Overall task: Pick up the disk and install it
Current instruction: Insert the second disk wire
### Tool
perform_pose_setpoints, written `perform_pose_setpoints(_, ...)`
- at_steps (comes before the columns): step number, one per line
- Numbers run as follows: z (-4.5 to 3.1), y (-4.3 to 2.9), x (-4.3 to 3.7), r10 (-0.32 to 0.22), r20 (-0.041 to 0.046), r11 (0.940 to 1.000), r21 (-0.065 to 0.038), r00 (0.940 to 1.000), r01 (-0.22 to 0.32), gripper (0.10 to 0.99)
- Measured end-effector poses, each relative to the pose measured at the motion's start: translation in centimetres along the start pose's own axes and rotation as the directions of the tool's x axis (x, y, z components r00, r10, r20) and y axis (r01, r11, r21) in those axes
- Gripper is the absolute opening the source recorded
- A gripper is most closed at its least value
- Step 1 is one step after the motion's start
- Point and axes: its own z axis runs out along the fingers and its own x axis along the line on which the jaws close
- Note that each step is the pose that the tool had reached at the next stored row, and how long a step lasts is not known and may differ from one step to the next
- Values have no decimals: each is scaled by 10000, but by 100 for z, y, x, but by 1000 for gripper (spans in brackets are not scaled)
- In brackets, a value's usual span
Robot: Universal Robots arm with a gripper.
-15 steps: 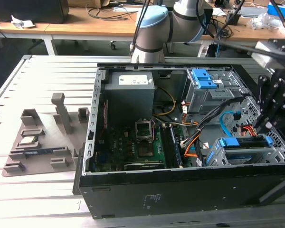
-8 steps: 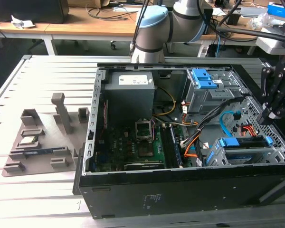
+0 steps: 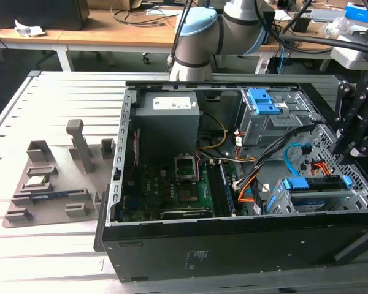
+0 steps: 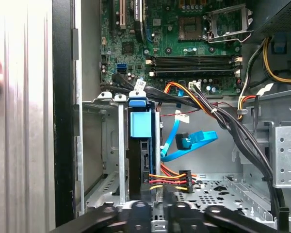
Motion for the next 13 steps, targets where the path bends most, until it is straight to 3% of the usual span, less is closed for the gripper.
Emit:
perform_pose_setpoints(3, -4, 2, -18, 1, -8, 10000, 0, 10000, -1, 361)
perform_pose_setpoints(4, -4, 25, -53, 0, -4, 10000, -1, 10000, 0, 361)
perform_pose_setpoints(7, -10, 157, -203, 0, -3, 10000, 1, 10000, 0, 361)
perform_pose_setpoints(9, -10, 326, -256, 0, -3, 10000, 0, 10000, 0, 361)
perform_pose_setpoints(10, -7, 420, -257, 0, -4, 10000, 0, 10000, 0, 361)
perform_pose_setpoints(11, 3, 465, -257, -9, -3, 10000, 1, 10000, 9, 361)
perform_pose_setpoints(13, 35, 486, -244, -102, -13, 9999, 7, 9999, 102, 361)
